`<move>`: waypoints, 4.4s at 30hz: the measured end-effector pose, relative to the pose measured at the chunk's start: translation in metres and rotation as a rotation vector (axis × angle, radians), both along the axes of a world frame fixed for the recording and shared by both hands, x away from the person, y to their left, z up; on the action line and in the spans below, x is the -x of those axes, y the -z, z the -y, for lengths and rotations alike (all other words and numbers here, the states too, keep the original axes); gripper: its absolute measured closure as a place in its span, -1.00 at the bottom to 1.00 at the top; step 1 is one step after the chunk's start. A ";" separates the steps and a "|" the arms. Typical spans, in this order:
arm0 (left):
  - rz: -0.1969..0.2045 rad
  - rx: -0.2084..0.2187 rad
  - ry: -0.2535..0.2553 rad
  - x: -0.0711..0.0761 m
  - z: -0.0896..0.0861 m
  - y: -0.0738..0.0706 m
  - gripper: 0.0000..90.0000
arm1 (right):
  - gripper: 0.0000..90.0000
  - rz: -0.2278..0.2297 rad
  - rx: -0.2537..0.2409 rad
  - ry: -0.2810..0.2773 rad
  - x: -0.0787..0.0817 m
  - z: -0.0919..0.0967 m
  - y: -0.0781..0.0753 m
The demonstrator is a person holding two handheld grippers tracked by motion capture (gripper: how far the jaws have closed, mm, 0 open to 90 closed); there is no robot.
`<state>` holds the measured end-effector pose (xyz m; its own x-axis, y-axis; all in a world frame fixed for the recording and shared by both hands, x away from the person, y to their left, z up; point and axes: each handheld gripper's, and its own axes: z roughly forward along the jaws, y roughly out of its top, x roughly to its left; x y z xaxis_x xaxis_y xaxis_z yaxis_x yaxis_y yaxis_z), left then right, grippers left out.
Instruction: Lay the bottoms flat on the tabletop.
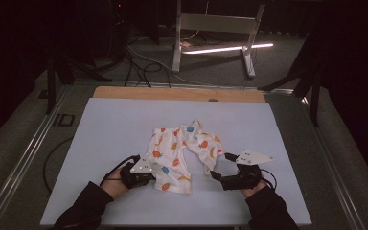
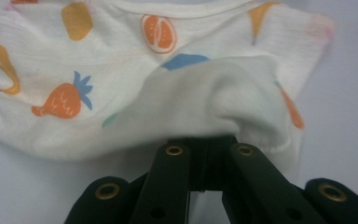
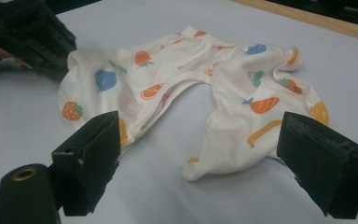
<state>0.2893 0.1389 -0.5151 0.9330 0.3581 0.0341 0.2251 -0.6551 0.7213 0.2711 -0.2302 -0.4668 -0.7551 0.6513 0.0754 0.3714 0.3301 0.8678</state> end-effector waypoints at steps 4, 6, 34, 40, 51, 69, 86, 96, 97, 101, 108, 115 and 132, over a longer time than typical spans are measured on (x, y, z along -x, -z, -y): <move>0.009 0.049 0.004 0.014 -0.012 -0.008 1.00 | -0.70 0.000 0.003 0.006 0.000 0.002 0.000; 0.010 0.074 0.010 0.022 -0.018 -0.012 1.00 | -0.70 0.001 0.007 0.006 0.000 0.002 0.000; -0.002 -0.031 0.112 0.032 -0.007 0.005 0.25 | -0.69 -0.005 0.017 -0.002 0.000 0.001 0.001; -0.009 -0.023 0.113 0.027 -0.008 0.006 0.50 | -0.69 -0.008 0.007 -0.008 0.000 0.001 0.000; 0.001 -0.086 0.149 0.041 -0.017 -0.004 0.99 | -0.69 -0.007 0.003 -0.006 0.003 0.004 -0.001; -0.069 -0.173 0.227 0.066 -0.038 -0.013 0.78 | -0.69 -0.023 -0.002 0.021 0.010 0.016 0.001; -0.026 0.042 0.208 0.073 0.003 -0.039 0.19 | -0.69 -0.021 -0.003 0.029 0.008 0.017 0.001; 0.016 -0.049 0.199 0.062 0.064 -0.014 0.26 | -0.69 -0.016 0.002 0.026 0.009 0.016 0.002; 0.018 -0.060 0.203 0.060 0.066 -0.013 0.27 | -0.69 -0.017 0.001 0.027 0.008 0.017 0.002; 0.031 -0.116 0.215 0.055 0.076 -0.004 0.41 | -0.69 -0.017 0.000 0.028 0.008 0.017 0.002; -0.022 -0.087 0.241 0.043 0.082 -0.010 0.95 | -0.69 -0.015 0.001 0.030 0.008 0.017 0.001; -0.057 -0.033 0.301 0.043 0.097 -0.020 0.95 | -0.69 -0.011 -0.002 0.026 0.008 0.017 0.001; -0.049 0.021 0.306 0.042 0.093 -0.026 -0.02 | -0.69 -0.004 -0.004 0.025 0.009 0.017 0.000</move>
<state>0.2470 0.0457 -0.4890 0.9980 0.0605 -0.0182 0.0547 -0.6829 0.7284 0.2622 -0.2471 -0.4666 -0.7380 0.6699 0.0813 0.3835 0.3172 0.8674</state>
